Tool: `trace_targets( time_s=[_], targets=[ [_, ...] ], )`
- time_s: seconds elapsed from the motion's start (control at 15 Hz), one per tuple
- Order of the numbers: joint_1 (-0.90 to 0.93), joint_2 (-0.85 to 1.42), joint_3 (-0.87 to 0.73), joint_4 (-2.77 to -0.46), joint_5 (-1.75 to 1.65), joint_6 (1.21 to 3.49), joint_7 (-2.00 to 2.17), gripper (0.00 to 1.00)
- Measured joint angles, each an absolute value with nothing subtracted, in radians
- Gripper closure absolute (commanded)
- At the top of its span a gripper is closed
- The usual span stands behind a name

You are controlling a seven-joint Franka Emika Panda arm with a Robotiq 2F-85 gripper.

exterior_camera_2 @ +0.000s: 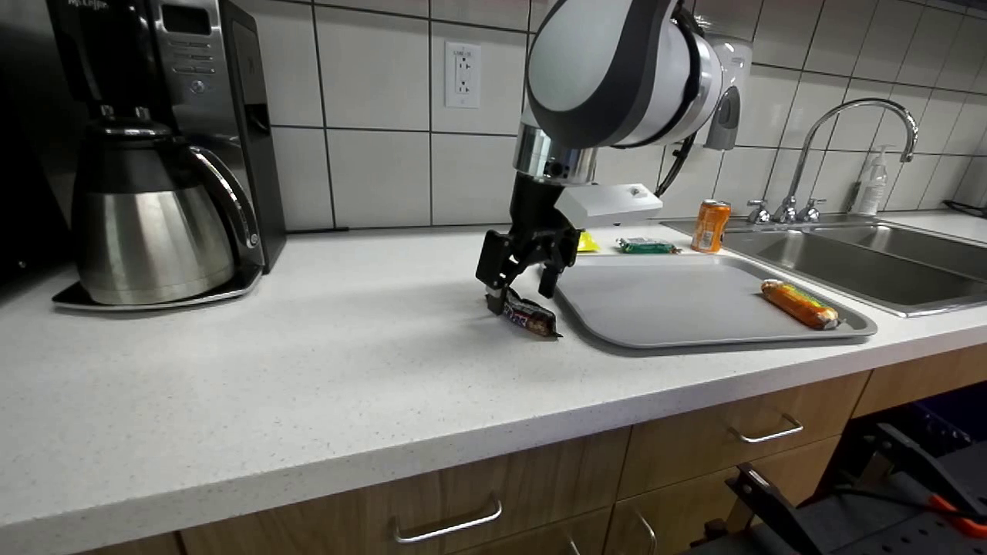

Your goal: Pick up the orange rectangular object and put it on the gray tray, pick up the brown snickers chocolate bar and put it on the gray tray, pick up the green rectangular object and put it on the gray tray

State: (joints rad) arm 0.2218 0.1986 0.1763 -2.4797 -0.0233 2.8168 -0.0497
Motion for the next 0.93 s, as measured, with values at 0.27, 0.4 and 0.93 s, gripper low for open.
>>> trace_targets(
  time_s=[0.27,0.4,0.93],
  targets=[
    [0.225,0.221,0.176,-2.459,-0.028,2.817,-0.044,0.40],
    [0.225,0.228,0.176,-2.449,-0.028,2.817,-0.043,0.54],
    [0.225,0.252,0.166,-2.416,-0.028,2.817,-0.039,0.93]
  ],
)
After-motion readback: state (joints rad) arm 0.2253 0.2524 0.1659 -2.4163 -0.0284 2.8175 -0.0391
